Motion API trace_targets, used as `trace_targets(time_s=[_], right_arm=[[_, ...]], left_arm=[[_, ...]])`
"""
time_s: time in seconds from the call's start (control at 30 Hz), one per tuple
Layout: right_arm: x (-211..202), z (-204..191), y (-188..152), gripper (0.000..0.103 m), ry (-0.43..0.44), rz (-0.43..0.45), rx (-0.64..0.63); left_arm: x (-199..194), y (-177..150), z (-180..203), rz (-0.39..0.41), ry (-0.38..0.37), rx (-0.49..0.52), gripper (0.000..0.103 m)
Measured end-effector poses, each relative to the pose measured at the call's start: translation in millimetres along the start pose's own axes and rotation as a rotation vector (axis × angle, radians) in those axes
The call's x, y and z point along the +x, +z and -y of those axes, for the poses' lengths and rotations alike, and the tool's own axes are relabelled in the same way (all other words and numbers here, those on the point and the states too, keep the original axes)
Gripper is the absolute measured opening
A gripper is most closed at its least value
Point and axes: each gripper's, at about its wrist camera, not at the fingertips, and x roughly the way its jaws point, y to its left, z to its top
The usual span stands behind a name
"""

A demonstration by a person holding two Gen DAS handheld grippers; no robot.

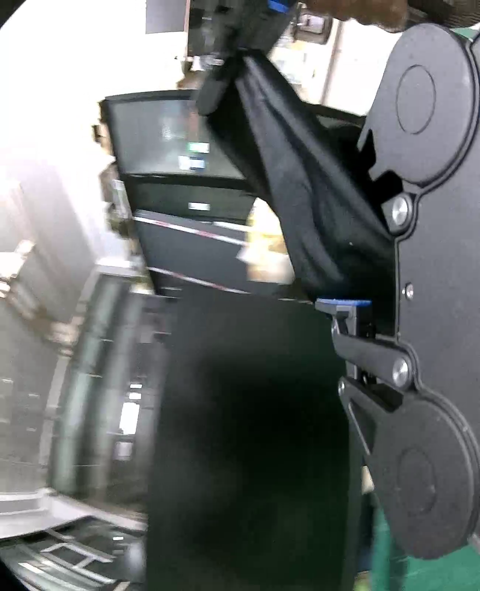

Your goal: Fold clothes

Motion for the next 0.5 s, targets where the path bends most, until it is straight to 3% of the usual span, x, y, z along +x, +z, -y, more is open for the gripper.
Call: trace_targets(time_s=[0.23,0.43,0.5], right_arm=[[-15.4,-4.7,-12.2,0.010,0.099,-0.079,0.088],[-35.2,-17.9,8.8,0.010,0.259,-0.001,0.138],[-32.7,-9.9,6.9,0.010,0.200,-0.026,0.150]], left_arm=[[-52.1,15.2,2.8,0.091,0.030,0.015,0.008],[-77.4,43.5,23.5,0.185,0.031,0.092,0.011],[-69.3,44.0,27.4,0.185,0.037,0.109,0.019]])
